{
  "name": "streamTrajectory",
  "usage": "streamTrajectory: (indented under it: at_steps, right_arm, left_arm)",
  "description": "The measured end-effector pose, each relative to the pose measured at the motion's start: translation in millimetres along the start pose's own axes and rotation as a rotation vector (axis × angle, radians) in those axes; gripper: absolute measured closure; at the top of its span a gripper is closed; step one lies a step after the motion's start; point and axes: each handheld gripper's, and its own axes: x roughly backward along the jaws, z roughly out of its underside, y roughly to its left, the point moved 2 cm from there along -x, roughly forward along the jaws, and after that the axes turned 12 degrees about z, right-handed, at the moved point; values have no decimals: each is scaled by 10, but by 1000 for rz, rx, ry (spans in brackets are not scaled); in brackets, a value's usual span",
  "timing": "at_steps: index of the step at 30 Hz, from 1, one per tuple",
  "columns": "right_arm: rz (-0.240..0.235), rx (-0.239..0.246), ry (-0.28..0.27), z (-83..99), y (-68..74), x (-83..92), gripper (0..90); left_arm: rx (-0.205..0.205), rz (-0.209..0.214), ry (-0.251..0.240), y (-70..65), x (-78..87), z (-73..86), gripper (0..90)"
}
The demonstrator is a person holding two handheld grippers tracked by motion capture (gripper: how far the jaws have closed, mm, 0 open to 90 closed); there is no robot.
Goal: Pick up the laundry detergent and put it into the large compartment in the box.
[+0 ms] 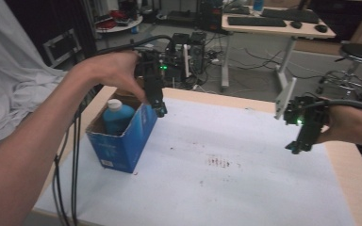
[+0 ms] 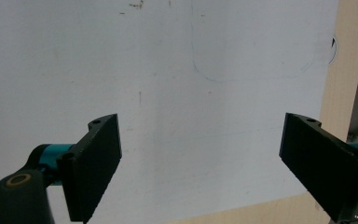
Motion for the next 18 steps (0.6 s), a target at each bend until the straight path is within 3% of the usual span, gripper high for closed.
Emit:
streamTrajectory:
  at_steps: [13,18]
  right_arm:
    - [5,-1,-3,-33,10,15,120]
    - [10,-1,-7,-44,18,35,120]
  left_arm:
    - [-64,16,27,-117,-218,-332,170]
    - [-87,19,50,-168,-388,-426,170]
